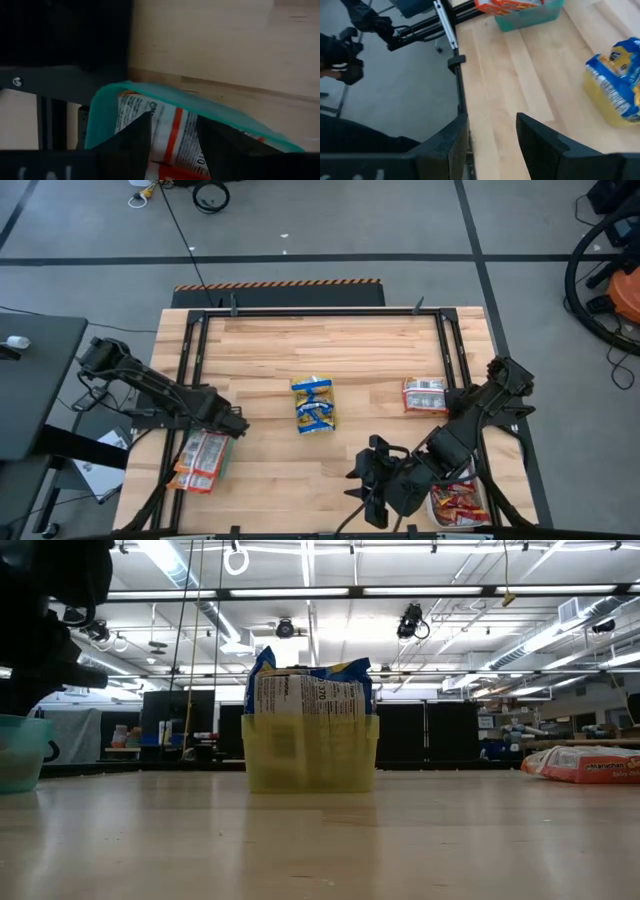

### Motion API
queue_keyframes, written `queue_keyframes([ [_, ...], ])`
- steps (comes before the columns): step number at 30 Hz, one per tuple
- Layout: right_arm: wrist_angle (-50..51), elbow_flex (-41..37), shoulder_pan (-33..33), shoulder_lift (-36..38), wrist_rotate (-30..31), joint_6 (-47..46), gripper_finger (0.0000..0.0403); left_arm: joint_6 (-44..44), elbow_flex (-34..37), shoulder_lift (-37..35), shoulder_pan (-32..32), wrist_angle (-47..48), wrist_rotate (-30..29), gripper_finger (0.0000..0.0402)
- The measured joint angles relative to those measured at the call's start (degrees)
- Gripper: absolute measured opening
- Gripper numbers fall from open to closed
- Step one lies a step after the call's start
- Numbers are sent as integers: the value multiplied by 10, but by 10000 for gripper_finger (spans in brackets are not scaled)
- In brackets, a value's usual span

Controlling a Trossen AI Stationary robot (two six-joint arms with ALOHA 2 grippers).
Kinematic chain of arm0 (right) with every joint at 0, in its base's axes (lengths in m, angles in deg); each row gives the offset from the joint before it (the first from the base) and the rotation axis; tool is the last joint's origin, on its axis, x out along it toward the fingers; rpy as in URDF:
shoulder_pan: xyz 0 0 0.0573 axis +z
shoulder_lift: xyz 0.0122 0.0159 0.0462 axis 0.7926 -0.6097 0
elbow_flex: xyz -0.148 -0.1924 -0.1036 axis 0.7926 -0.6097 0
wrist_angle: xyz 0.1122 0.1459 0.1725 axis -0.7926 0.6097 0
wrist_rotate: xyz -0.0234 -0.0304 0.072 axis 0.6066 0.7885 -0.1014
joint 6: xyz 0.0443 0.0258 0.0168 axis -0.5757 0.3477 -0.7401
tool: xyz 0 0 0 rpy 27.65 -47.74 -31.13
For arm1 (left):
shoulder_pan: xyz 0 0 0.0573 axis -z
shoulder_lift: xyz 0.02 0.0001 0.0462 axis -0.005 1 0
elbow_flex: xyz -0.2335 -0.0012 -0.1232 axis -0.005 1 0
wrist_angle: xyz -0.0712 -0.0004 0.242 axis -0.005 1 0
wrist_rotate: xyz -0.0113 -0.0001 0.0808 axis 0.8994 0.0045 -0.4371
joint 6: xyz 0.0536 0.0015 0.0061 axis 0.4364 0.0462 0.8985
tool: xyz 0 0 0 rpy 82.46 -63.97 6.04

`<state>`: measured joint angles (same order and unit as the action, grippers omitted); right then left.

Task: Sort Maruchan noodles
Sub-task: Adjust the orange noodle packs in the green bin

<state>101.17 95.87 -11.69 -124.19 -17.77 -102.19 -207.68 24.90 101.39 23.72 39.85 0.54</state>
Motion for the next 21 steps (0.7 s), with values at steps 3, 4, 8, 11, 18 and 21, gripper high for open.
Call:
queue_keyframes([
  [3,-5,0,10,0,0,-8,171,-3,12,5,-3,-44,5,164],
  [4,-5,0,13,0,0,-8,171,-6,25,5,-3,-70,12,164],
  [8,-5,0,21,0,4,-9,171,-16,52,3,-4,-116,55,164],
  [11,-7,0,28,0,16,-9,171,-15,42,0,-3,-98,57,163],
  [18,-7,0,31,0,24,-8,171,8,38,-4,-1,-78,49,79],
  [21,-7,0,31,0,23,-7,171,9,37,-4,-1,-76,37,17],
])
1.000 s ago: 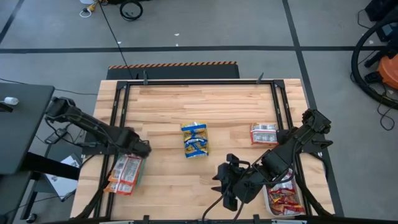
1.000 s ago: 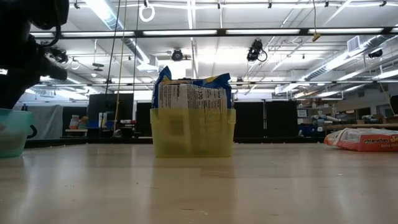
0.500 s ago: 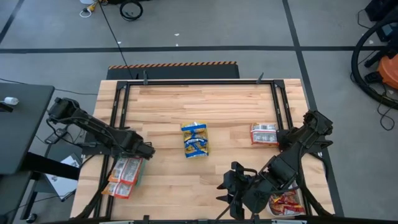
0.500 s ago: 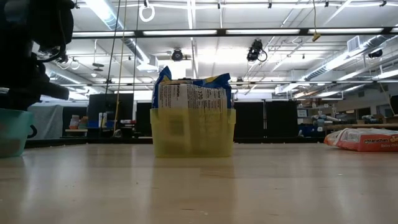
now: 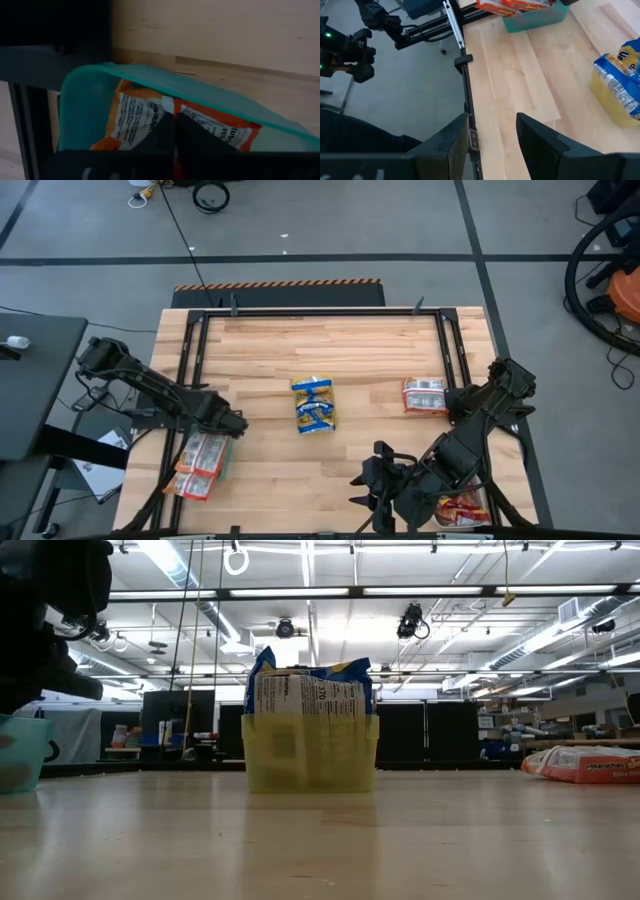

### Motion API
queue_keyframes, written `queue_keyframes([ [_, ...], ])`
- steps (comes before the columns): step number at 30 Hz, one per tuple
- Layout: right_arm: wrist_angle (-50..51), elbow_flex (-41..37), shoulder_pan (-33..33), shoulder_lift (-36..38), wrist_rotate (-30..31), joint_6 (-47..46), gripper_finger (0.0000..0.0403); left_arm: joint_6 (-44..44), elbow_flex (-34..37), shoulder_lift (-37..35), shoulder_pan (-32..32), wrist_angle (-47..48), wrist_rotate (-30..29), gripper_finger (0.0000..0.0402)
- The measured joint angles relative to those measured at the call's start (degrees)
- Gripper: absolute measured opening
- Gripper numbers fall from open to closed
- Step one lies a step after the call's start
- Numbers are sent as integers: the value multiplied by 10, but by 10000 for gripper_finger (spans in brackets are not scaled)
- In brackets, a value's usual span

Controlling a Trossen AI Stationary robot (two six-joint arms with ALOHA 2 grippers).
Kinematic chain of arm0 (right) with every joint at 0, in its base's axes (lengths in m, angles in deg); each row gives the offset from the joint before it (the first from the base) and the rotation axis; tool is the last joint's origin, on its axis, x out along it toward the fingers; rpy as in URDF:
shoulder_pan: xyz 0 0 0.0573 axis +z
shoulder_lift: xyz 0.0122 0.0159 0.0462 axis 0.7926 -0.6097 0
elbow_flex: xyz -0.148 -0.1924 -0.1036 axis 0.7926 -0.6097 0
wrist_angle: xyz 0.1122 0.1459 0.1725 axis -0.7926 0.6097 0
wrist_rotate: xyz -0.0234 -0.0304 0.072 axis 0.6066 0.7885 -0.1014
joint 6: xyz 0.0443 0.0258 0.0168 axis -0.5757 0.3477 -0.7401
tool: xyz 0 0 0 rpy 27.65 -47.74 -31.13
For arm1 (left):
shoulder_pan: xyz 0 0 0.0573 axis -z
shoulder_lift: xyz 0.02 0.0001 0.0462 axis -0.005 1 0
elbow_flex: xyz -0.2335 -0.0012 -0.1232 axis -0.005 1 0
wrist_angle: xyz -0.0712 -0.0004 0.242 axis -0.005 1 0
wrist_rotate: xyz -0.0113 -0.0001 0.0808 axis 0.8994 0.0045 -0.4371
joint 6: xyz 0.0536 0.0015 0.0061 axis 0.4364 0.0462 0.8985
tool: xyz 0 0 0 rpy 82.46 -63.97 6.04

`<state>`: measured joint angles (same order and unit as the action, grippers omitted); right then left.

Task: Sort Maruchan noodles
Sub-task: Adjust the orange noodle packs in the green bin

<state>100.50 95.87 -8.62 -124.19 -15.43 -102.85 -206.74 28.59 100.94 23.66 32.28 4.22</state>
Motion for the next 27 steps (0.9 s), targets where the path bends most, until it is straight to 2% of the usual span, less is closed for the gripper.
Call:
queue_keyframes([
  [4,1,0,0,0,0,-1,171,16,-8,0,0,8,-12,8],
  [16,3,0,-1,0,0,9,171,106,-118,0,0,124,-82,2],
  [21,3,0,-1,0,0,12,171,94,-155,0,-1,176,-168,1],
  [27,3,0,-6,0,0,13,171,50,-159,0,9,158,-261,1],
])
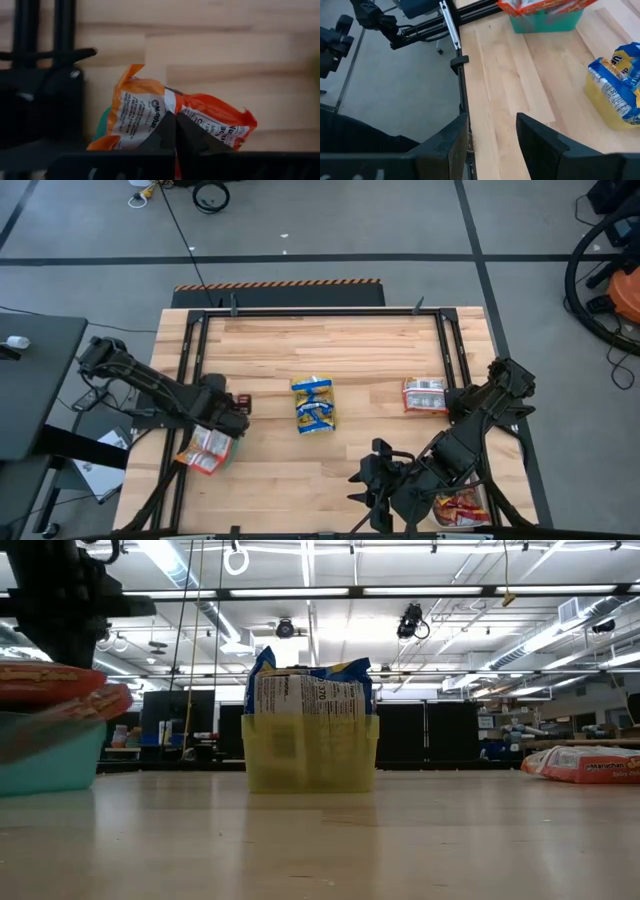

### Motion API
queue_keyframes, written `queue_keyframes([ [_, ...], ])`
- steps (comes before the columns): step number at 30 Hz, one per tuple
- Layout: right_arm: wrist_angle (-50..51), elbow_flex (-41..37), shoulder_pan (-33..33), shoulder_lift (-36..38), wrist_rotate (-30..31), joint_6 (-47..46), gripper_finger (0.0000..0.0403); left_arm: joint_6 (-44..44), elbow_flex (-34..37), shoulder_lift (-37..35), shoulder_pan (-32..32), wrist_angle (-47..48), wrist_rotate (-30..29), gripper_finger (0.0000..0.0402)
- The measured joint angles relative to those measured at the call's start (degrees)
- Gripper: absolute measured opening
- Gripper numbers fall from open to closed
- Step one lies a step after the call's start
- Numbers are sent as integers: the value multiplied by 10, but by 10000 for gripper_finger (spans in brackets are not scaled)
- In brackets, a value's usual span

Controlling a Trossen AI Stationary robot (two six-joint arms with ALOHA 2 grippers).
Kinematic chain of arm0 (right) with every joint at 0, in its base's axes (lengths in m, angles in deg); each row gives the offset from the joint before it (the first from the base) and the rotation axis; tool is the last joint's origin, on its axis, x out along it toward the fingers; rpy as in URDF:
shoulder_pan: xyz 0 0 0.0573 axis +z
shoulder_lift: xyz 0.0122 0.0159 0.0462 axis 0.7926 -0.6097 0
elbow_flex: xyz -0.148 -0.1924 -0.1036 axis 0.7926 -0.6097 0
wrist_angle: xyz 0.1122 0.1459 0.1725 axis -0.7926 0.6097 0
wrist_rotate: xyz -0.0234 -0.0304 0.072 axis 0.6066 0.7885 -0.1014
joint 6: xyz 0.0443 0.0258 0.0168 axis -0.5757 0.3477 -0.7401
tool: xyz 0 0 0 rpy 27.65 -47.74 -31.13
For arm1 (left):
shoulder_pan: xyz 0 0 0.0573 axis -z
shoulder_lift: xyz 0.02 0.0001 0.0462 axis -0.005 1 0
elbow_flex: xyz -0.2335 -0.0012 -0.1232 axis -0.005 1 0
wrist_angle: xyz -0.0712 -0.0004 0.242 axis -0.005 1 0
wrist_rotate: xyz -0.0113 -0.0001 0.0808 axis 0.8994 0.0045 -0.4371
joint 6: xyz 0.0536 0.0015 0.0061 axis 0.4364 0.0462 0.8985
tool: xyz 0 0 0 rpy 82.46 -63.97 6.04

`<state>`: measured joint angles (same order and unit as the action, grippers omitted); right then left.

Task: Sort Maruchan noodles
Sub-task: Adjust the orange noodle packs in the green bin

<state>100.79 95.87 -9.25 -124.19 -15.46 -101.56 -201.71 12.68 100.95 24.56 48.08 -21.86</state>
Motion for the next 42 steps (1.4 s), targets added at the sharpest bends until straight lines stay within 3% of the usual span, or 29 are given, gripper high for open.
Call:
queue_keyframes([
  [7,0,0,-2,0,-6,0,171,-82,0,0,45,0,-119,1],
  [11,1,0,-2,0,-6,0,171,-95,-7,0,67,-3,-122,1],
  [15,2,0,-2,0,-10,0,171,-23,-53,0,96,10,-93,0],
  [20,10,0,-7,0,-11,0,171,-15,-115,0,133,72,-143,0],
  [24,10,0,-15,0,-25,0,171,13,-136,0,146,87,-148,0],
  [30,13,0,-22,0,-60,0,171,124,-171,0,167,92,-53,0],
  [33,14,0,-22,0,-61,0,171,150,-172,0,186,92,-35,0],
  [39,14,0,-28,0,-73,1,171,192,-167,0,196,82,-126,0],
  [42,15,0,-33,0,-95,3,171,264,-189,0,195,77,-117,0],
])
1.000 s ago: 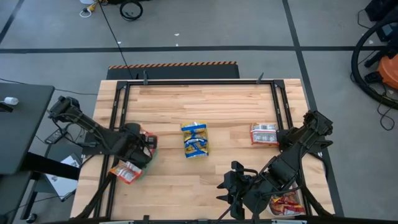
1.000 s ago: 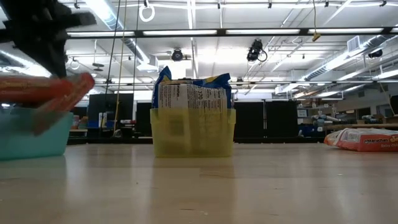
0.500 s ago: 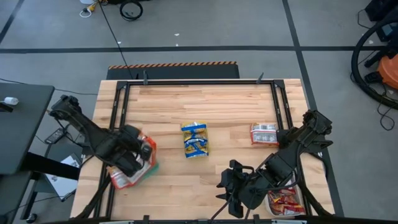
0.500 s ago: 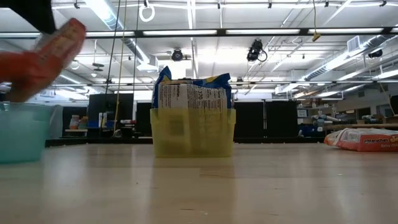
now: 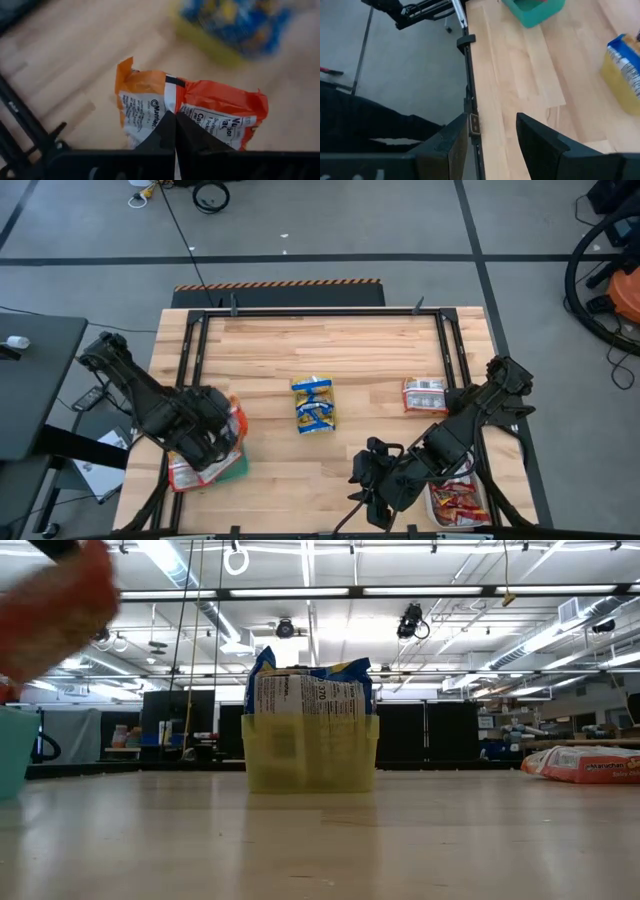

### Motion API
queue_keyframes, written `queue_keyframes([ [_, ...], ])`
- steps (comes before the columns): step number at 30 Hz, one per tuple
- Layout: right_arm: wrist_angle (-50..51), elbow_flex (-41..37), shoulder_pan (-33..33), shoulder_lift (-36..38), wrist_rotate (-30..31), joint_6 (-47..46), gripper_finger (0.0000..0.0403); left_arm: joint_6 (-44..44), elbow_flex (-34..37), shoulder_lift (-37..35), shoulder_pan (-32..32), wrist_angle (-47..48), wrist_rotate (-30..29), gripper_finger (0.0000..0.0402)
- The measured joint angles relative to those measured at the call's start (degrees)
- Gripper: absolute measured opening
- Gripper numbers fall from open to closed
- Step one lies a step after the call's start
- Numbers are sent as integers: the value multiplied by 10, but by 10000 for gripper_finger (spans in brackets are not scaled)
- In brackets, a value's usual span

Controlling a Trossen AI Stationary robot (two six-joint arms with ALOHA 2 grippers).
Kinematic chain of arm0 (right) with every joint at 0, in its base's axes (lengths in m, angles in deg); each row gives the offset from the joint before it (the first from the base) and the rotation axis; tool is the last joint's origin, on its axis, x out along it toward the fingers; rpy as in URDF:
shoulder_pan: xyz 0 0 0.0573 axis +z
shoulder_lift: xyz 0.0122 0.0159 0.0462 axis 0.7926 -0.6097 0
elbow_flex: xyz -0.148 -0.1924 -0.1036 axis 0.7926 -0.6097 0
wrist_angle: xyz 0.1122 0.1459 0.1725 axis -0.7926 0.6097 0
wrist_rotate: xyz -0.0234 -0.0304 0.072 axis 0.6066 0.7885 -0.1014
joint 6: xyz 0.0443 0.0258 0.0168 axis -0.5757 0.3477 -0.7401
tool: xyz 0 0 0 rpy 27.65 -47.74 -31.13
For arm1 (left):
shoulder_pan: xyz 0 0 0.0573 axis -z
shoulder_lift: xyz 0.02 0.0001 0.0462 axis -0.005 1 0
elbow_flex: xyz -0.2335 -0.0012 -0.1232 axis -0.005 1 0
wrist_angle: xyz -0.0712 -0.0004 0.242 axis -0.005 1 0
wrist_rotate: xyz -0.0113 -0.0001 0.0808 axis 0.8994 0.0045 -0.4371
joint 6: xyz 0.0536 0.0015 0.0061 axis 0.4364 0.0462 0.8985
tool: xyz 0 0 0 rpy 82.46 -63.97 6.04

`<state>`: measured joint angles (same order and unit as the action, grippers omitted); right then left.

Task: Sort Maruchan noodles
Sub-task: Adjust the orange noodle packs in the green bin

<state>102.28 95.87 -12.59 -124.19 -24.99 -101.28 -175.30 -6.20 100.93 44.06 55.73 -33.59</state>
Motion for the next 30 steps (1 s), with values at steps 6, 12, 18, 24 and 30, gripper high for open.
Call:
queue_keyframes([
  [6,8,0,-7,0,-18,0,171,133,-37,0,8,-30,132,0],
  [12,11,0,-18,0,-19,-2,171,78,-17,18,18,-62,-7,0],
  [18,11,0,-17,0,-35,-24,171,27,-16,35,46,-73,-62,0],
  [24,11,0,-14,0,-33,-37,171,-76,30,58,92,-77,-21,0],
  [30,12,0,-14,0,-32,-31,171,-49,46,60,119,-199,47,0],
])
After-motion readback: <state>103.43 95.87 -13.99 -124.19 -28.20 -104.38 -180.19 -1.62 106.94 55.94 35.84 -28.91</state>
